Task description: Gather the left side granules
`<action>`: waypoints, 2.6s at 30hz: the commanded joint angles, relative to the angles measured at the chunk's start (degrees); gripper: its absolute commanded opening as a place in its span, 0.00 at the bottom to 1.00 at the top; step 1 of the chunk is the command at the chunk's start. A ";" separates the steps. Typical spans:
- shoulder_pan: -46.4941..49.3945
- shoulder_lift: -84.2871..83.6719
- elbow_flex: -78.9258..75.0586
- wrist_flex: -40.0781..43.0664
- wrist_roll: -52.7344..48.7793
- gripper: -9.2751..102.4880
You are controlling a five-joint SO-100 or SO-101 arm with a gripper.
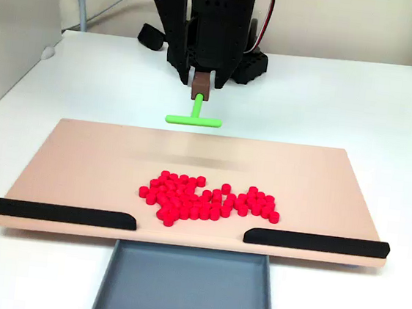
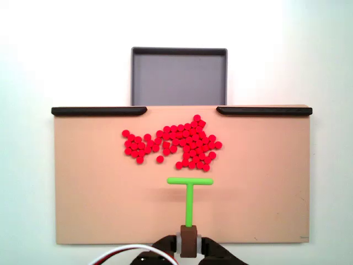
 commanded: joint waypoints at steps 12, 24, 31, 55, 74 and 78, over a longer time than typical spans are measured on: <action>-5.27 0.26 -1.67 -0.18 2.20 0.08; -4.92 0.35 -1.67 -0.18 1.58 0.08; -4.66 0.35 -1.67 -0.18 1.05 0.08; -3.69 0.00 -1.67 -0.18 0.09 0.08; -1.05 0.70 -1.76 -0.18 1.41 0.08; -1.76 -0.62 -3.34 -0.18 4.04 0.08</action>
